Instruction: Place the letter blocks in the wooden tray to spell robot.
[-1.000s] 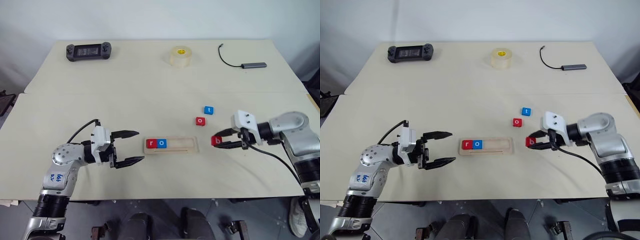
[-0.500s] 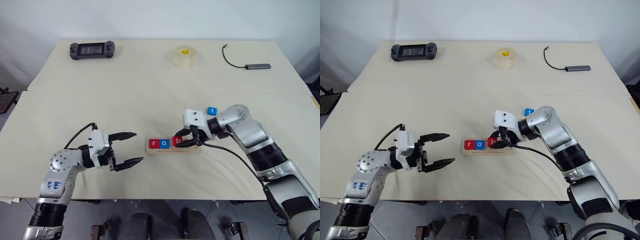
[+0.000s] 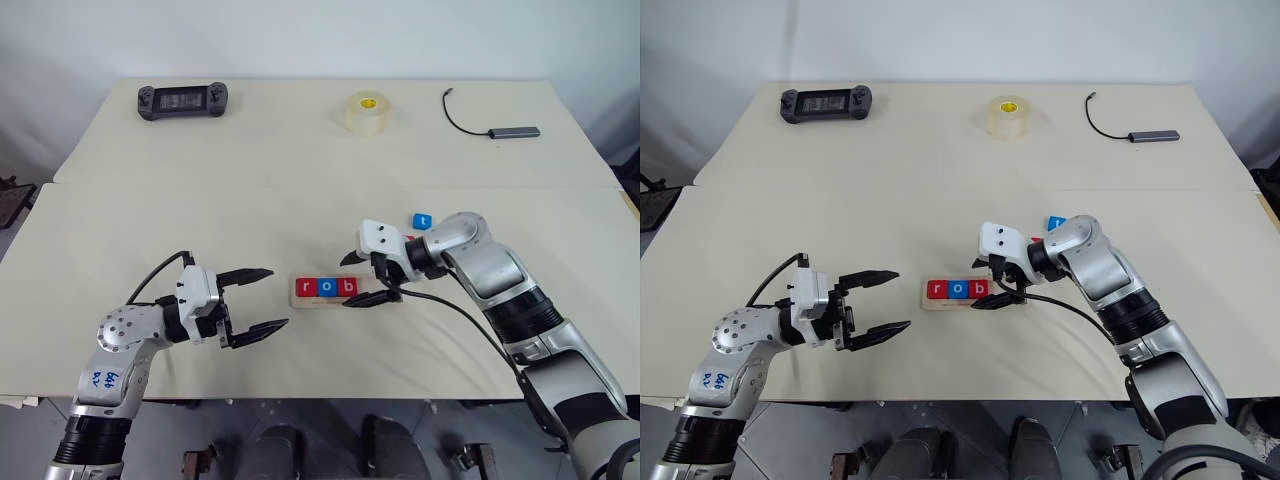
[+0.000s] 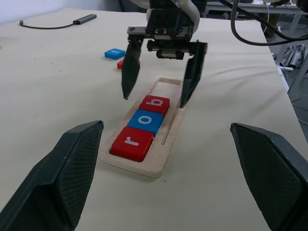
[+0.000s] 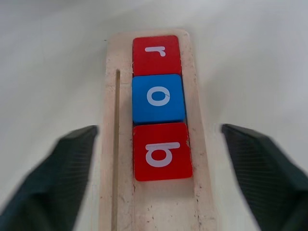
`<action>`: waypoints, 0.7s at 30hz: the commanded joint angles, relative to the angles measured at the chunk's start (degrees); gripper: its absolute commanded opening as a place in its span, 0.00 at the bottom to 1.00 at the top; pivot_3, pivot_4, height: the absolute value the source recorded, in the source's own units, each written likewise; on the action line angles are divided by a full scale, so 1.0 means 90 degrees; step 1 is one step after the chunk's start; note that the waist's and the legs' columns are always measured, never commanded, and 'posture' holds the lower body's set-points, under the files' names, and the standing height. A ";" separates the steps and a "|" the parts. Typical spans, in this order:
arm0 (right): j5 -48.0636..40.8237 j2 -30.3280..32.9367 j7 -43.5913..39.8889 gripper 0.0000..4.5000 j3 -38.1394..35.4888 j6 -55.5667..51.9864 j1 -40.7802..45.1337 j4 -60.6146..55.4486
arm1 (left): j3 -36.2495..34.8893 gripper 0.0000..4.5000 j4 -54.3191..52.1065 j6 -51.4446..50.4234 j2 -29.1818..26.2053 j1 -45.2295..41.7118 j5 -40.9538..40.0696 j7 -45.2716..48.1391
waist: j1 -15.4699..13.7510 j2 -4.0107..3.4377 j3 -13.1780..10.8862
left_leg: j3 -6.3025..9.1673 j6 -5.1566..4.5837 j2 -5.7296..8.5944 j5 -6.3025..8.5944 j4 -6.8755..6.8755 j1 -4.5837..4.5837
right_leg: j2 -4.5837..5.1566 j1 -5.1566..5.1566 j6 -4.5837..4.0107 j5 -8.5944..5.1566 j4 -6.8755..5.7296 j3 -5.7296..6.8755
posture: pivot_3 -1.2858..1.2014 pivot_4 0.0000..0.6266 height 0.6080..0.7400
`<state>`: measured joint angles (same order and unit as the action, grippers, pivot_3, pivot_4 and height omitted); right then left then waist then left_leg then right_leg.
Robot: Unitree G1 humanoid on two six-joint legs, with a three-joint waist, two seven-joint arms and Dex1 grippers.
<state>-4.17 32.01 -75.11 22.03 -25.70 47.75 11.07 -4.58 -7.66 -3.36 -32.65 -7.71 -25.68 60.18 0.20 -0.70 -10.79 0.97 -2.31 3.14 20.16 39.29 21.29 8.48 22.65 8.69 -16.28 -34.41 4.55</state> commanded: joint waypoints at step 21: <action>-0.1507 0.0412 0.2393 1.00 -0.5485 0.2952 -0.5657 -0.1732 | -0.0288 1.00 0.0788 0.0002 0.0210 -0.0454 -0.0197 -0.0150 | -0.0176 0.0002 0.0001 | -0.0021 -0.0002 0.0000 -0.0004 -0.0003 -0.0021 | -0.0001 -0.0019 0.0003 0.0002 0.0003 -0.0009 | 0.52 0.24 1.00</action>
<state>-15.70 36.67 -55.98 -23.35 -1.98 -1.62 -2.35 -6.05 -0.99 -3.61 -31.08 -11.10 -26.67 59.33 -1.39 -0.69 -10.78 0.76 -2.32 3.12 20.13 39.27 21.08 8.46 22.46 8.72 -16.26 -34.39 4.45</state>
